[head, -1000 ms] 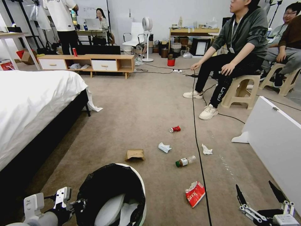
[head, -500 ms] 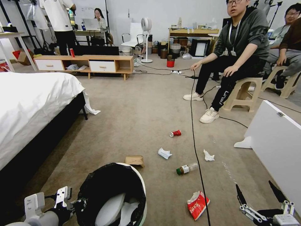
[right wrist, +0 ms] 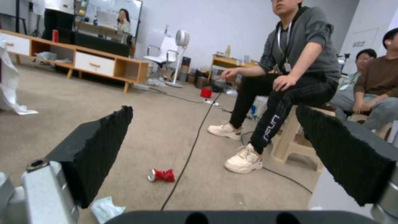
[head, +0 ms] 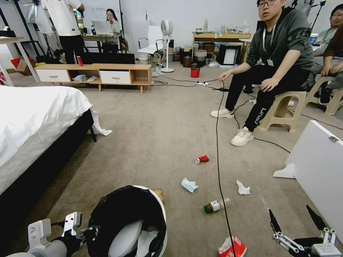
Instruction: Pick up the trash bin and place the garbage on the floor into it.
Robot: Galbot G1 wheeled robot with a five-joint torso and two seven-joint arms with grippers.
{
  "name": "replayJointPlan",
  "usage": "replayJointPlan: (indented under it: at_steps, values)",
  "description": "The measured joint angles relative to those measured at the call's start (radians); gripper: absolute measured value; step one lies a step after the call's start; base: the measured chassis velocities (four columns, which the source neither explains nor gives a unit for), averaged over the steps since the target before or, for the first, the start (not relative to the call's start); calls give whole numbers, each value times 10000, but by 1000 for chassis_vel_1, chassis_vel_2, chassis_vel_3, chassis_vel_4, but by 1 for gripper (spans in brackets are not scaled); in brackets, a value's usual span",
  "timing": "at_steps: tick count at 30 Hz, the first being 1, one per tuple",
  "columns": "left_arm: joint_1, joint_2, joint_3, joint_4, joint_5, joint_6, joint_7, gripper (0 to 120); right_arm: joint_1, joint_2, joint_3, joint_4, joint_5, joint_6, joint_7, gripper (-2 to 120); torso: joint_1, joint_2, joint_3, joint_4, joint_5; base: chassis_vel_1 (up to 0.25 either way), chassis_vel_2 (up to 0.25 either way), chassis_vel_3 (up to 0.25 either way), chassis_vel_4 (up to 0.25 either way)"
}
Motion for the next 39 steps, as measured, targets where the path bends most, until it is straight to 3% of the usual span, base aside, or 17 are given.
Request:
replayJointPlan:
  at_steps: [12, 24, 34, 39]
  values:
    - [-22, 0, 6, 26, 5, -5, 0, 1, 28, -43, -29, 10, 17, 9, 51, 100, 2, 0, 3, 0, 2, -133, 124, 127, -118]
    - [-1, 2, 25, 38, 258, -67, 122, 1, -100, -200, -68, 132, -41, -268, 301, 100, 1, 1, 0, 0, 1, -14, 16, 18, -18]
    - [12, -11, 31, 55, 270, -82, 139, 1, -353, -588, -433, 142, -261, -1480, 744, 100, 0, 1, 0, 0, 1, 0, 0, 0, 0]
    - [-30, 46, 36, 97, 278, -85, 140, 1, -640, -1215, -1290, -279, -553, -2668, 2398, 100, 0, 0, 0, 0, 2, 0, 0, 0, 0]
